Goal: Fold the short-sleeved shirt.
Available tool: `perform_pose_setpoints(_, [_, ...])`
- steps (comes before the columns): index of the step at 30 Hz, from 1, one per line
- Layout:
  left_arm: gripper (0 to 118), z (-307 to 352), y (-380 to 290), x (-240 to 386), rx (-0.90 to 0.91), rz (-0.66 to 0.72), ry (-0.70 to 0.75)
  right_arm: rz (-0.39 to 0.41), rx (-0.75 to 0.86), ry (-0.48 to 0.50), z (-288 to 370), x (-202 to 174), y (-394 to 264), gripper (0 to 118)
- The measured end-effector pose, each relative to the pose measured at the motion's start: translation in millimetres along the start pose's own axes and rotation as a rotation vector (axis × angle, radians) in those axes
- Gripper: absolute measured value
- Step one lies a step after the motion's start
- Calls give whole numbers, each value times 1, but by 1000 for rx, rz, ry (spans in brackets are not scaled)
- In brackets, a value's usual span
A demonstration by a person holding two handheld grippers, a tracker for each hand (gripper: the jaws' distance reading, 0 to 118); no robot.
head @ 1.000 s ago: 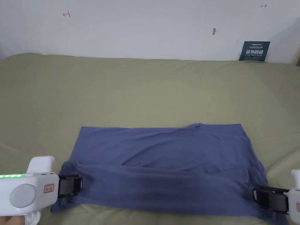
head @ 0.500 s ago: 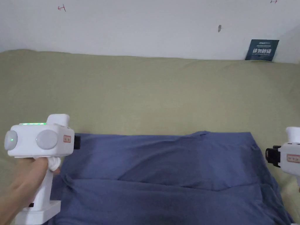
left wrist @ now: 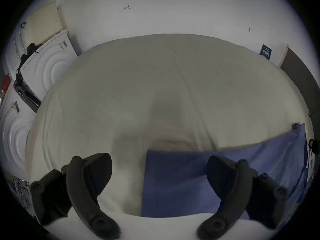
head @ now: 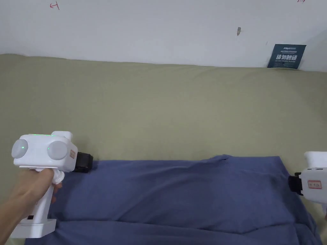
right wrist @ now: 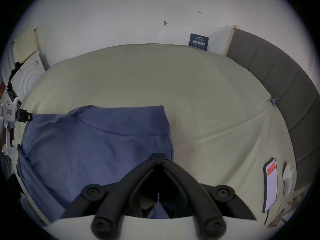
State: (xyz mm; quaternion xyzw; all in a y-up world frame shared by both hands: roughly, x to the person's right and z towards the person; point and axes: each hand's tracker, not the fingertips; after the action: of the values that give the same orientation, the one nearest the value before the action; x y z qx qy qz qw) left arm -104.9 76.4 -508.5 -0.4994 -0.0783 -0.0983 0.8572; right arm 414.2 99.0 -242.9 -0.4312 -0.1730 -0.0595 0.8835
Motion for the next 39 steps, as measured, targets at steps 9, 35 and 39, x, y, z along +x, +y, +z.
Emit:
perform_pose_setpoints(9, [4,14,-11,1,49,16,-67,-33,-25,14,-23,2,22,42])
perform_pose_setpoints(35, [4,130,-59,-29,182,27,-101,17,46,129,74,-1,13,7])
perform_pose_setpoints(39, [4,161,-100,-41,202,20,-108,6,67,165,117,5,-19,7])
